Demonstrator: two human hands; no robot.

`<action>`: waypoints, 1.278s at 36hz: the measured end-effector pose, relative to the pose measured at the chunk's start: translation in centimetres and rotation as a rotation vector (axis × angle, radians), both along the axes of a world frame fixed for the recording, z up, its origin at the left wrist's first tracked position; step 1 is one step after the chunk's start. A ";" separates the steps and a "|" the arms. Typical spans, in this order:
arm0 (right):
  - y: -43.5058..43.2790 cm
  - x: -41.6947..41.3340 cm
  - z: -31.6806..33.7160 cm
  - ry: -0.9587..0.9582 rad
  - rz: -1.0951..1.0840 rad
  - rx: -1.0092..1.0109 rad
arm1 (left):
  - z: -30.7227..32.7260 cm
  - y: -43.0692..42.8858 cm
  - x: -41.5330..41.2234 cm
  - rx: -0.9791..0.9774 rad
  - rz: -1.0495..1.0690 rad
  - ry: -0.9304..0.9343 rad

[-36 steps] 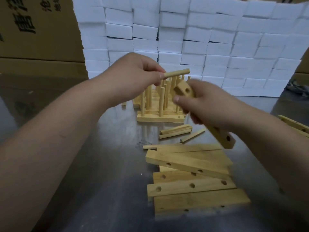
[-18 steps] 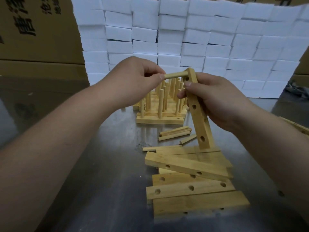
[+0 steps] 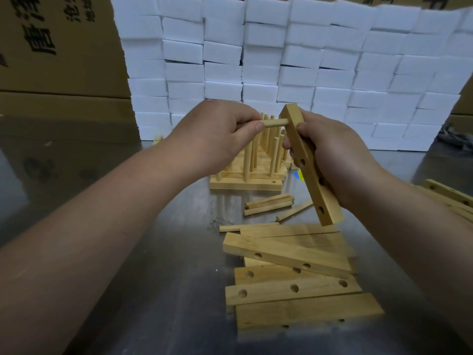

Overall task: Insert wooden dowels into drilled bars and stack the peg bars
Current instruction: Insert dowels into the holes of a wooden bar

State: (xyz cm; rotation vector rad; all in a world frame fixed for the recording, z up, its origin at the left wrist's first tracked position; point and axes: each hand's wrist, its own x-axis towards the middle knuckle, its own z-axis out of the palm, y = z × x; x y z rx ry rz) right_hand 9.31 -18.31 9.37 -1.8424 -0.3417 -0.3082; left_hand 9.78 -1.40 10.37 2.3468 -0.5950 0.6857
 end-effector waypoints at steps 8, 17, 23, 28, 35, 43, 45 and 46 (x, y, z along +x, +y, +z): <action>0.0 0.1 -0.7 -0.037 -0.061 -0.082 | -0.6 -0.5 0.2 -0.136 -0.037 0.198; -0.2 0.2 -0.3 0.027 0.043 0.074 | 0.2 -0.3 0.0 -0.291 -0.029 0.291; 0.1 0.1 -0.3 0.147 0.111 0.016 | 0.8 0.7 0.7 -0.444 0.092 0.173; 0.3 0.2 -0.7 0.097 0.025 -0.024 | 0.5 0.7 1.1 -0.411 0.168 0.096; -0.5 1.0 0.2 0.214 -0.126 0.315 | -0.4 0.8 1.3 -0.314 0.273 -0.174; -0.2 1.0 -0.1 0.207 -0.118 0.357 | -7.1 -1.7 2.5 0.401 0.078 0.398; 0.0 0.9 -0.1 0.206 -0.097 0.358 | -7.5 -1.6 2.8 0.394 0.076 0.454; 0.0 0.8 -0.2 0.208 -0.090 0.358 | -7.6 -1.5 3.0 0.385 0.068 0.465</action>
